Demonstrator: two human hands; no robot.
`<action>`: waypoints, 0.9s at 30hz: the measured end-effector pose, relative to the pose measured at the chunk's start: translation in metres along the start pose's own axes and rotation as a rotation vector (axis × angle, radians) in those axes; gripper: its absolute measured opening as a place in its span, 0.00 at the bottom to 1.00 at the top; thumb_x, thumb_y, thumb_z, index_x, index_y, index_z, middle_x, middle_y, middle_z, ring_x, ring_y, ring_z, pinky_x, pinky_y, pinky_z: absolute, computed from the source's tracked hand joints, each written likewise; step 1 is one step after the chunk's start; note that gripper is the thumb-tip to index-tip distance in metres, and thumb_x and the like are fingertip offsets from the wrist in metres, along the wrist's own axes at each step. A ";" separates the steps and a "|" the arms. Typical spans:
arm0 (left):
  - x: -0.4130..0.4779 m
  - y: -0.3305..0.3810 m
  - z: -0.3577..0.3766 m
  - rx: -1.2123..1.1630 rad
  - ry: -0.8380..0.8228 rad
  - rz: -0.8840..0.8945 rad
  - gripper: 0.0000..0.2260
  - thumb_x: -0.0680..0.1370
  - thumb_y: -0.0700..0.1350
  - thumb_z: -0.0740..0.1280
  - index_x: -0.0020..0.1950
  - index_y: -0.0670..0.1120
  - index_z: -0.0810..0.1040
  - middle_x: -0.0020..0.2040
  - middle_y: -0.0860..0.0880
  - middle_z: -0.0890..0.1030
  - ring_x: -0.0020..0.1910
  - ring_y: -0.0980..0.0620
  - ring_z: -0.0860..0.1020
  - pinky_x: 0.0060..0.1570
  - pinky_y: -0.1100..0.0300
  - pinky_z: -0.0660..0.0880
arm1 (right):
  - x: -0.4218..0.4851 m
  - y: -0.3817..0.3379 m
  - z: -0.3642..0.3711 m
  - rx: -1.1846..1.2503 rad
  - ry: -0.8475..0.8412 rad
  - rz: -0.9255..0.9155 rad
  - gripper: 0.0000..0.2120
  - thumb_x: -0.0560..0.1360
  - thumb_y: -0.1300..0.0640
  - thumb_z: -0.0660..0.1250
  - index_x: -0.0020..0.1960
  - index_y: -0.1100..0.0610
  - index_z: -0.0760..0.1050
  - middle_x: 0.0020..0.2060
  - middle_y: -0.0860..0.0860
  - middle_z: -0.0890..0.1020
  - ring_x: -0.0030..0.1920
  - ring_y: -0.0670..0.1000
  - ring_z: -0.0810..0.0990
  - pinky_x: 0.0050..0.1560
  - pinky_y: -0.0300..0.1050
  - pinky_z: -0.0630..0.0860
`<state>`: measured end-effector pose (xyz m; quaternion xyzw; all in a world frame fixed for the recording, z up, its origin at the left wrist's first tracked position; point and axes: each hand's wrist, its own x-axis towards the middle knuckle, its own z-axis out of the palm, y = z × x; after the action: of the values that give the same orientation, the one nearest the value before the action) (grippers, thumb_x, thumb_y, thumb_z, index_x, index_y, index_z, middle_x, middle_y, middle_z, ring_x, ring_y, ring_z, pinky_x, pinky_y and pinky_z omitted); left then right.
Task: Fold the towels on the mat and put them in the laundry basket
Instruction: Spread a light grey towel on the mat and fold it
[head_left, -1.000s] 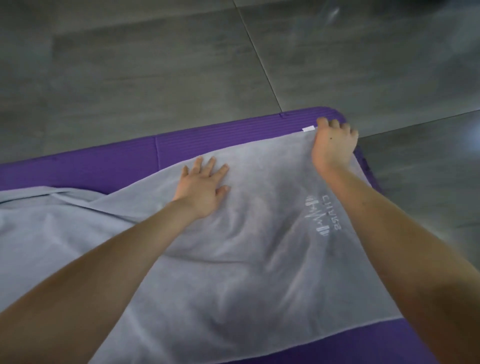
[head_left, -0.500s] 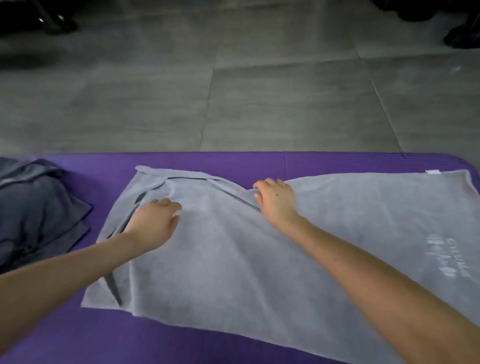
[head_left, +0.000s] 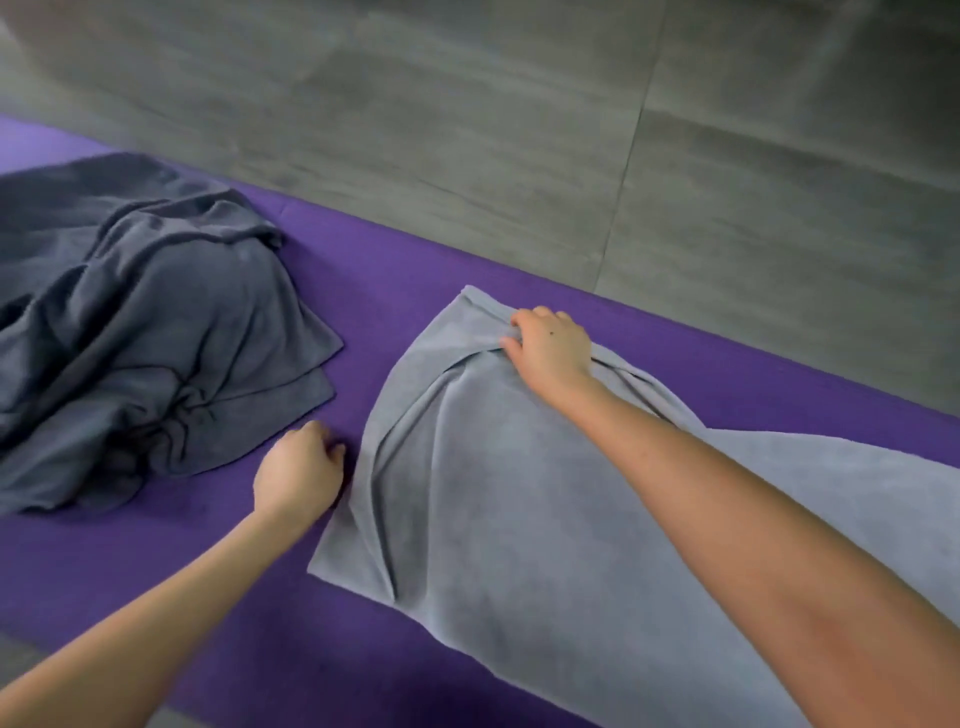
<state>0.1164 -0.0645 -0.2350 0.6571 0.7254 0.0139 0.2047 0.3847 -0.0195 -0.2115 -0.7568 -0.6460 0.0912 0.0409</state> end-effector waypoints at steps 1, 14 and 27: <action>-0.003 -0.006 0.001 -0.023 -0.011 0.002 0.09 0.77 0.44 0.63 0.52 0.42 0.78 0.50 0.41 0.81 0.51 0.40 0.77 0.40 0.55 0.69 | 0.012 -0.012 0.005 -0.012 0.009 0.011 0.16 0.79 0.50 0.59 0.63 0.57 0.73 0.59 0.55 0.76 0.58 0.58 0.73 0.54 0.49 0.69; -0.033 -0.037 -0.008 -0.427 -0.405 -0.096 0.06 0.70 0.43 0.71 0.37 0.41 0.79 0.31 0.52 0.77 0.32 0.55 0.73 0.31 0.65 0.69 | 0.091 -0.049 -0.001 -0.082 0.108 0.151 0.12 0.79 0.58 0.58 0.59 0.57 0.75 0.55 0.61 0.80 0.57 0.62 0.77 0.52 0.48 0.71; -0.015 -0.111 -0.043 0.233 -0.725 -0.146 0.16 0.75 0.51 0.64 0.31 0.44 0.76 0.25 0.50 0.77 0.25 0.53 0.74 0.29 0.63 0.70 | 0.069 -0.083 0.030 0.499 -0.355 -0.050 0.28 0.75 0.67 0.56 0.74 0.53 0.62 0.70 0.50 0.70 0.70 0.49 0.68 0.70 0.44 0.63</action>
<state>-0.0020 -0.0836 -0.2232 0.5850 0.6474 -0.3163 0.3723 0.3088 0.0604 -0.2318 -0.6795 -0.6190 0.3768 0.1143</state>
